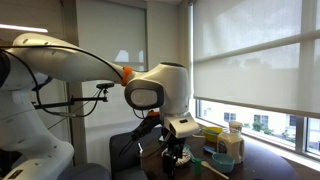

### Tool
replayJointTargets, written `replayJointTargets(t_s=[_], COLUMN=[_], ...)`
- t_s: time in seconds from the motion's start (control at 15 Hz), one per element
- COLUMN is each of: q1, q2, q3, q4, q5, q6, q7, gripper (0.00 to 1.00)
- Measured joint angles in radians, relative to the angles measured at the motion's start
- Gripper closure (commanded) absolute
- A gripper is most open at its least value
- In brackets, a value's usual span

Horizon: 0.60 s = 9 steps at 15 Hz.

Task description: Put the dark blue lid on top of the glass container

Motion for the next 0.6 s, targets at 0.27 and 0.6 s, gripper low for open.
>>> replayJointTargets(t_s=[0.27,0.6], q1=[-0.044,-0.049], q2=[0.144,0.376], q3=[-0.028,-0.035], q4=[0.104,0.311], q5=[-0.025,-0.18], q6=[0.194,0.322], q7=[0.089,0.339], gripper=[0.0,0.0])
